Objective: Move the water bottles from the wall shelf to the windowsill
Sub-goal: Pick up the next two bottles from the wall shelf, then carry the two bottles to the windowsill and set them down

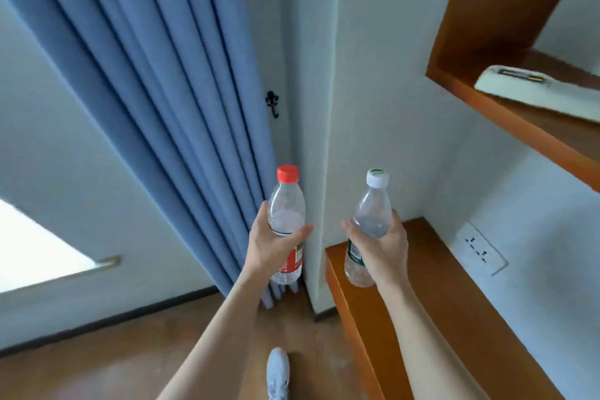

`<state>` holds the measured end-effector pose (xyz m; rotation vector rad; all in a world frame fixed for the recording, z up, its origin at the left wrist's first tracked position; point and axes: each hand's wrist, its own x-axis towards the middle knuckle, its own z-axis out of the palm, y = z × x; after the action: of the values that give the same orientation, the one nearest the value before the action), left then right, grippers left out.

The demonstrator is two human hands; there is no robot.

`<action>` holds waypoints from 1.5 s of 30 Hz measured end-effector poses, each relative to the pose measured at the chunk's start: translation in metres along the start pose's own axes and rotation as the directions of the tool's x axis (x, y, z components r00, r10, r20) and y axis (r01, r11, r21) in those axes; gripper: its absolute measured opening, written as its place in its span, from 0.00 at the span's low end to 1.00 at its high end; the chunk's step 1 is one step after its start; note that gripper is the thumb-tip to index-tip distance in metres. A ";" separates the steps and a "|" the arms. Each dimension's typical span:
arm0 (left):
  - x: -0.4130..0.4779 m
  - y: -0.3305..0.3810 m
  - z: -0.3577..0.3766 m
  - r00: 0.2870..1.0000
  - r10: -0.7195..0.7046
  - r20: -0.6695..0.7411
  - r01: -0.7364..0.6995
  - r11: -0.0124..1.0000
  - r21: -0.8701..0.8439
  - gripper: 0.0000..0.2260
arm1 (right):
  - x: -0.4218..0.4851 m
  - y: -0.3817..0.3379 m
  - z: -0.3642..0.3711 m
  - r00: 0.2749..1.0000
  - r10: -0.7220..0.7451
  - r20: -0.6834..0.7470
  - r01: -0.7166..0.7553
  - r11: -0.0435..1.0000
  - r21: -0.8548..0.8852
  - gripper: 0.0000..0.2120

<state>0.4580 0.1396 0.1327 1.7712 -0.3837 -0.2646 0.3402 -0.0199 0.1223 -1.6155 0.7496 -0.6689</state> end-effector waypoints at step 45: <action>-0.087 -0.159 -0.694 0.274 -0.121 -0.954 0.256 0.965 -0.049 0.22 | -0.260 -0.141 0.767 0.280 -0.252 0.926 0.320 0.934 0.157 0.24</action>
<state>0.6587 0.8286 0.1361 1.7524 0.7462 0.7157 0.7811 0.6736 0.1313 -1.8528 -0.4476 0.1702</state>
